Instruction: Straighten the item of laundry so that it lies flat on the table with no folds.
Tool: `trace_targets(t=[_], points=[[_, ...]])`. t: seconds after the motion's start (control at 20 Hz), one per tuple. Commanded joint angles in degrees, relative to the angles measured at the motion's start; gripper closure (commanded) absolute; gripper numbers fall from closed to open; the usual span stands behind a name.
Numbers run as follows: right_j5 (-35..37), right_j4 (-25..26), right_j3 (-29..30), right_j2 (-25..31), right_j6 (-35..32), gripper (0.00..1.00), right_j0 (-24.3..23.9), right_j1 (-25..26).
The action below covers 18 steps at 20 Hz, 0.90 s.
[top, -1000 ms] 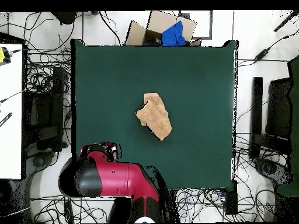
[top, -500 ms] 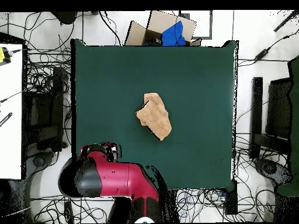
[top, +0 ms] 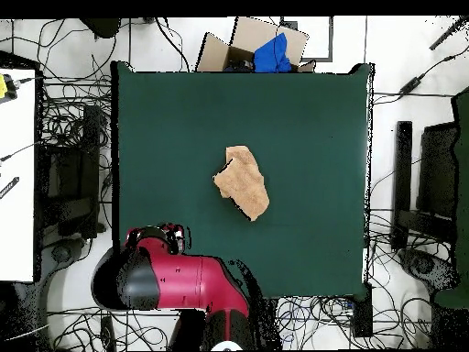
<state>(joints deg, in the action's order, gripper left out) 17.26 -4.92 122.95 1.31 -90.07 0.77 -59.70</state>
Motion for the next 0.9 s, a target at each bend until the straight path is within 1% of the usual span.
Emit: trace_targets(t=[0.05,0.45,0.6,0.65,0.9], points=[[3.6,-1.2,2.0,0.8,-10.6,1.00,0.1,0.2],[3.2,-1.3,2.6,1.3,-10.4,1.00,-0.3,0.2],[1.2,-1.6,3.3,1.8,-10.7,1.00,-0.9,-0.2],[1.0,-1.7,3.3,1.9,-10.7,0.00,-1.0,-0.2],[1.2,-2.1,3.5,2.0,-11.0,0.00,-1.2,-0.2]])
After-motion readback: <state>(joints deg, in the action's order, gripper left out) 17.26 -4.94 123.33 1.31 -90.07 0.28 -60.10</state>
